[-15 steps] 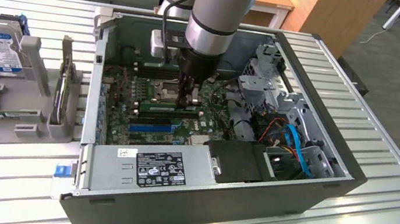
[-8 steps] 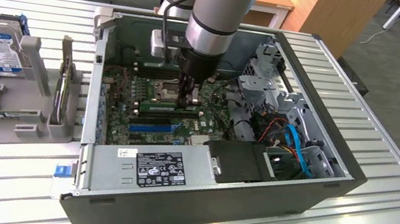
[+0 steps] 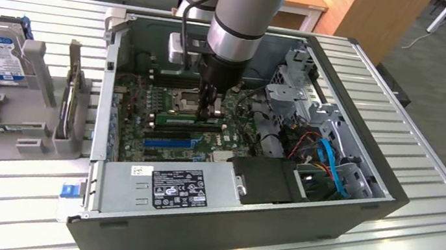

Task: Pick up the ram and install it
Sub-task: 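Insert the ram into the slot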

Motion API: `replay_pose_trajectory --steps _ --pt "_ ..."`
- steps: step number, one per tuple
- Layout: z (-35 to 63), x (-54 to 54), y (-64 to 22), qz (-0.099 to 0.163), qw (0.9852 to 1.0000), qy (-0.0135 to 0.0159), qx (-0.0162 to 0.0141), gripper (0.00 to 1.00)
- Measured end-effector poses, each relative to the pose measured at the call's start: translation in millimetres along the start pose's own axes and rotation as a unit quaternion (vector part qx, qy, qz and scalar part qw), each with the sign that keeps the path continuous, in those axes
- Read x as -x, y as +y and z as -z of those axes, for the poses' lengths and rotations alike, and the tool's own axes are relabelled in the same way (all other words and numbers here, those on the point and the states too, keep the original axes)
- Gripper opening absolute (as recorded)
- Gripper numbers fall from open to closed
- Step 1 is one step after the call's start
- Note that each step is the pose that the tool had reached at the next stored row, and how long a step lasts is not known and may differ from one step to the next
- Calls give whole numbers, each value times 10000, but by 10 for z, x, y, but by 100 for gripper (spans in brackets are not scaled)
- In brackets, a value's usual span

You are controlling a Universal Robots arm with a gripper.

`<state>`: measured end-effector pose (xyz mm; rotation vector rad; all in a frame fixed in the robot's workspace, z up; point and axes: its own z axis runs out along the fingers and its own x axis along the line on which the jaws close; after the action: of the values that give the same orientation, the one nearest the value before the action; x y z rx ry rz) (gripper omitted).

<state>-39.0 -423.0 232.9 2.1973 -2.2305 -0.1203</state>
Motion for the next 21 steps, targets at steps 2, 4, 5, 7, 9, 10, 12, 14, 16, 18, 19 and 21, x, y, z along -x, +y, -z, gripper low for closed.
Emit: replay_pose_trajectory --steps 2,4,5,7,9,10,12,14,16,18,19,21 --pt "0 1 0 0 10000 0 0 12" --pt "0 1 0 0 10000 0 0 12" --pt "-1 2 3 -3 10000 -1 0 12" --pt "-1 2 8 -8 10000 0 -1 12" --pt "-3 1 15 -18 10000 -2 -1 12" --pt "-4 1 17 -25 10000 -2 -1 12" --pt "-3 1 17 -26 10000 -1 -1 12" --pt "-4 1 17 -29 10000 -2 -1 12" --pt "-4 1 16 -45 10000 -3 -2 12" --pt "-4 1 15 -60 10000 -4 -3 12" --pt "-4 1 15 -60 10000 -4 -3 12" --pt "-4 1 14 -60 10000 -3 -3 12"
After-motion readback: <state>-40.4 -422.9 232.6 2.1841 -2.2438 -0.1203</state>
